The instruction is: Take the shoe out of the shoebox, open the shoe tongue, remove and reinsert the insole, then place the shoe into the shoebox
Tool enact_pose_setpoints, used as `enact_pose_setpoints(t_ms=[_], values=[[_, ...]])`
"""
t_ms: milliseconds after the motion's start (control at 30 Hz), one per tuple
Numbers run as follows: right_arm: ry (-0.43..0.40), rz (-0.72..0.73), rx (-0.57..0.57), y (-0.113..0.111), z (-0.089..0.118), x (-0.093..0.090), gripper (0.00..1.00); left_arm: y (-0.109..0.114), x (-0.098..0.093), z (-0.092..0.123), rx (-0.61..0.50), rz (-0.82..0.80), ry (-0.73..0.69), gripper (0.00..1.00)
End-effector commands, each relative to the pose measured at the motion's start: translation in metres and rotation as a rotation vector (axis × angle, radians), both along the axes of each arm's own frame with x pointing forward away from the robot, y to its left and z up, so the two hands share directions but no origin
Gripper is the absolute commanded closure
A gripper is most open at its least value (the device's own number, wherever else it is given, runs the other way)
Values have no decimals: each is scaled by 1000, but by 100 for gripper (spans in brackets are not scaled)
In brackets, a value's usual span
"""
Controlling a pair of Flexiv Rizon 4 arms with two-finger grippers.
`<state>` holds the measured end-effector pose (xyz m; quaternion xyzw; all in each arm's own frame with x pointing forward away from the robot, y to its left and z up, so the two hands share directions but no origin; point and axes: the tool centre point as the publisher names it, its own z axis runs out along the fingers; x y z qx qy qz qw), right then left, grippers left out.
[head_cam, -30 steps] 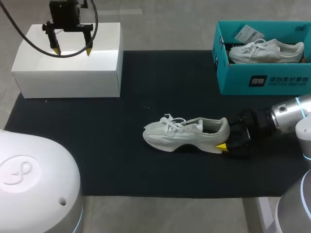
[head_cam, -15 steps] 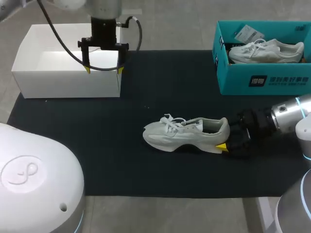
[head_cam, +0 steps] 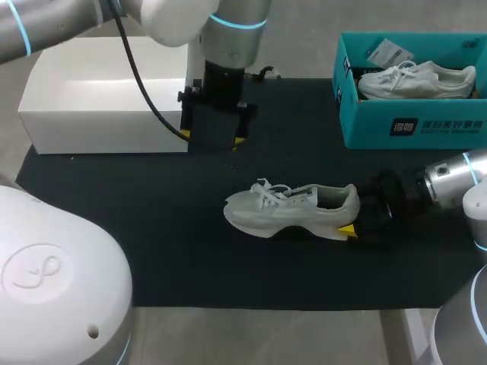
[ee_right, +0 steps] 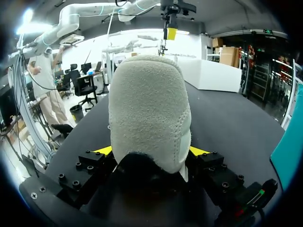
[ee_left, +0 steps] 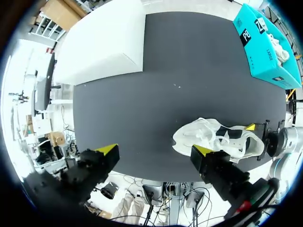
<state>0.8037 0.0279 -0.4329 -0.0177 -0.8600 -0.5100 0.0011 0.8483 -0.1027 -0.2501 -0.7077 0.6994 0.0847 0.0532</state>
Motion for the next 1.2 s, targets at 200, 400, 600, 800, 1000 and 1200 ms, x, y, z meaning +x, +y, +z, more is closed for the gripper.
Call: enact_pose_setpoints(t_ms=[200,400,600,800,1000,1200], values=[[0,0,-4,0,-2,1,100,-36,-26,-20,-78,-102,-47,0],[0,0,-4,0,-2,1,100,-81,-31,-39,-99,-228,9,0],[0,0,-4,0,-2,1,100,-113,-33,-51,-95,-304,30,0],[0,0,-4,0,-2,1,100,-140,-35,-60,-95,-377,4,0],[0,0,-4,0,-2,1,100,-163,-33,-68,-68,-431,-22,0],[0,0,-4,0,-2,1,100,-178,-38,-78,-58,-480,-35,0]])
